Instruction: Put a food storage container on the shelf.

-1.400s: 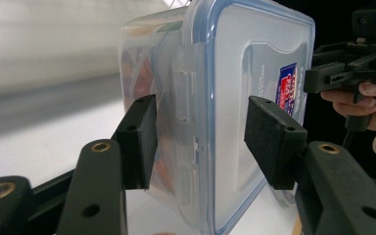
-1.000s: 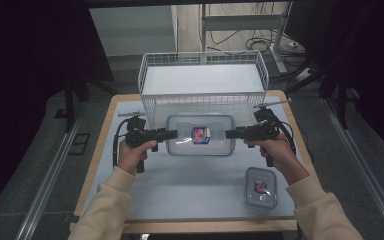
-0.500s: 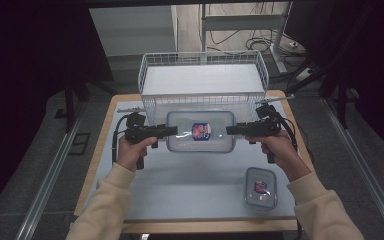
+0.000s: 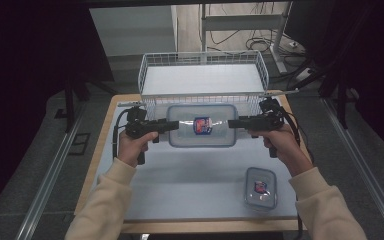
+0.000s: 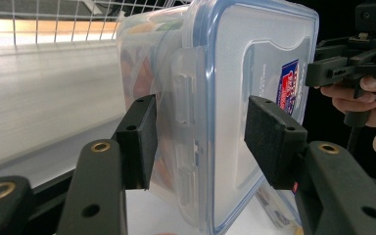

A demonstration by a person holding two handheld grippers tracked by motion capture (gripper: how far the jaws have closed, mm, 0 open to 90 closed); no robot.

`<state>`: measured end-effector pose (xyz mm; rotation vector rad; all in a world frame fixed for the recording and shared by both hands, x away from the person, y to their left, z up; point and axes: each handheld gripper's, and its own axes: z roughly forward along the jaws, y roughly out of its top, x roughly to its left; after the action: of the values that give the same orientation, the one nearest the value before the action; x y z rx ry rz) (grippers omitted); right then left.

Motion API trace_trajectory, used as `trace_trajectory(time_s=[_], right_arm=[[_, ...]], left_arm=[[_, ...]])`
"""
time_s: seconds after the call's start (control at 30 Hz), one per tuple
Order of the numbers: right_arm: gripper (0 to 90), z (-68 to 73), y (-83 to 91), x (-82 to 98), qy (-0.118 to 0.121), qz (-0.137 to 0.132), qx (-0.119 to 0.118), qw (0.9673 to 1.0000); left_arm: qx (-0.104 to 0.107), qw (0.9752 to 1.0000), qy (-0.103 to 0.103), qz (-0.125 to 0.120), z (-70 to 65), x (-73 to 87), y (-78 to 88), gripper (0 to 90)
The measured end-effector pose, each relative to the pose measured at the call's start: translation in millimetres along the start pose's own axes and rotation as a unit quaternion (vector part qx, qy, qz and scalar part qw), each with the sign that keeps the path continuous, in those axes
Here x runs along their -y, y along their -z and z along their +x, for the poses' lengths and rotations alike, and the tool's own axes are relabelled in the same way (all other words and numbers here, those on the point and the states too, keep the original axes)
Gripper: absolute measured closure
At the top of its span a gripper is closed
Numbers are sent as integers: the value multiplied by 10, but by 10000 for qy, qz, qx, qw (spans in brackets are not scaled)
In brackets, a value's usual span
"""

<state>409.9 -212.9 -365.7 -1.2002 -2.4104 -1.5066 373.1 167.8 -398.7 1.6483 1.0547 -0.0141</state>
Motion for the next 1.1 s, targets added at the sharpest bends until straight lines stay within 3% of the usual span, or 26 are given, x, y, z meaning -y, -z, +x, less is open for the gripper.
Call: trace_trajectory(time_s=[0.23, 0.53, 0.87, 1.1], right_arm=[[517, -12, 68, -130, 90, -155, -7, 9998], [516, -31, 170, -442, 194, -353, 8, 9992], [512, -129, 172, -823, 261, -439, 41, 9987], [511, -248, 148, -1009, 132, -476, -34, 9988]], left_arm=[[-31, 9999, -128, -60, -57, -163, 8, 475], [-65, 9992, -358, -137, -104, -573, 21, 476], [-117, 9990, -410, -139, -38, -935, -14, 477], [-190, 9987, -463, -58, -7, -1158, -62, 477]])
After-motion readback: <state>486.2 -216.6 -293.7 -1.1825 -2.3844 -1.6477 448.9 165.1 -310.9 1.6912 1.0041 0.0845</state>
